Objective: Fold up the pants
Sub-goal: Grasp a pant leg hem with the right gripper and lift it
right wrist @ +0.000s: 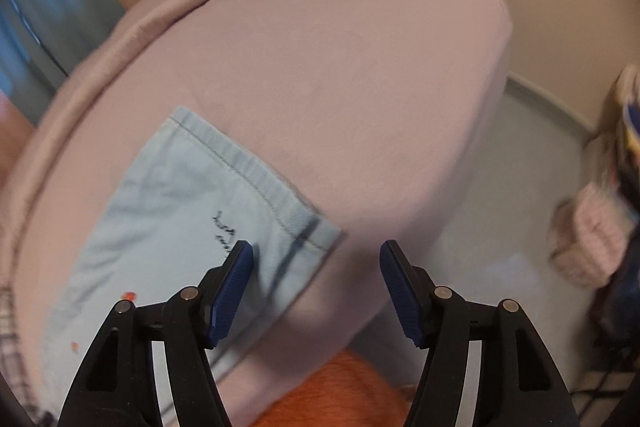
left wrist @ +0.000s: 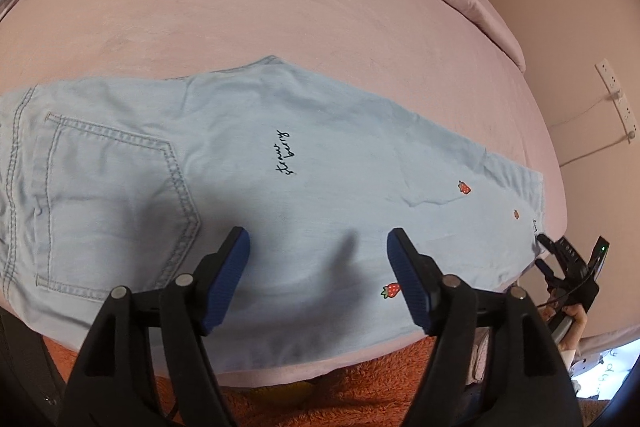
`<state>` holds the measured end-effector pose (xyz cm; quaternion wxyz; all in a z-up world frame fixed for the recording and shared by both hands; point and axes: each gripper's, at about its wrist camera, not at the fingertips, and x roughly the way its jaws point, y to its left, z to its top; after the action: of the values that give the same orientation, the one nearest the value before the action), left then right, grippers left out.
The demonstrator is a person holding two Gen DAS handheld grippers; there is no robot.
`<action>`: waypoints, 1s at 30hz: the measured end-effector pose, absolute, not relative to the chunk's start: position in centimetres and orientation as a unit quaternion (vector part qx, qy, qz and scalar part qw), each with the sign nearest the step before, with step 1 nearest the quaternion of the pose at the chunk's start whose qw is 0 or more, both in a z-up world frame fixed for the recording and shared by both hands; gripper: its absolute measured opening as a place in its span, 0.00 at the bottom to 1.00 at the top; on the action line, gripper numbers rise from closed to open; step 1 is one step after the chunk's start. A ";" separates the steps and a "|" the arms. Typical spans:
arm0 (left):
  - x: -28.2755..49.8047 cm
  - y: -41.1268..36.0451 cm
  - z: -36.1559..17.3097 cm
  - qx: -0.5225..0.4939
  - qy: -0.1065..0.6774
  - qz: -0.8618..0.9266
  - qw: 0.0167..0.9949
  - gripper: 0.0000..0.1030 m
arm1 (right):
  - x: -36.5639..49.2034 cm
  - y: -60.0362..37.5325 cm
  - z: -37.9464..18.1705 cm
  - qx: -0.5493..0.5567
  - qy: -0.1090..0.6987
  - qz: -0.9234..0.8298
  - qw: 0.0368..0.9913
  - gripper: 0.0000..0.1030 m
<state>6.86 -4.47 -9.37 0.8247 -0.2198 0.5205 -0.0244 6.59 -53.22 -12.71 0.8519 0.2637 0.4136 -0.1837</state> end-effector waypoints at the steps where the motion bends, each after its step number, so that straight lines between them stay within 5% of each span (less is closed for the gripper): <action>1: 6.8 -4.5 -9.4 -0.218 0.522 -0.025 0.824 0.70 | 6.8 -53.2 -12.9 0.275 0.408 -0.175 0.853 0.63; 8: 6.6 -4.4 -10.3 -0.221 0.532 -0.027 0.817 0.71 | 8.5 -52.1 -12.8 0.291 0.386 -0.161 0.861 0.57; 11: 6.4 -4.1 -10.4 -0.222 0.532 -0.029 0.817 0.71 | 9.0 -52.2 -12.9 0.292 0.372 -0.163 0.866 0.36; 13: 6.4 -4.0 -10.3 -0.224 0.531 -0.029 0.817 0.71 | 9.2 -52.1 -12.7 0.301 0.358 -0.145 0.872 0.13; 30: 4.7 0.1 -8.1 -0.243 0.491 0.018 0.836 0.71 | 6.8 -37.7 2.1 0.197 0.245 0.092 0.945 0.12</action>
<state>4.68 0.09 -8.15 0.8364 -0.2429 0.4909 0.0180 6.76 -37.71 2.14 0.9448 0.1968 0.2453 0.0924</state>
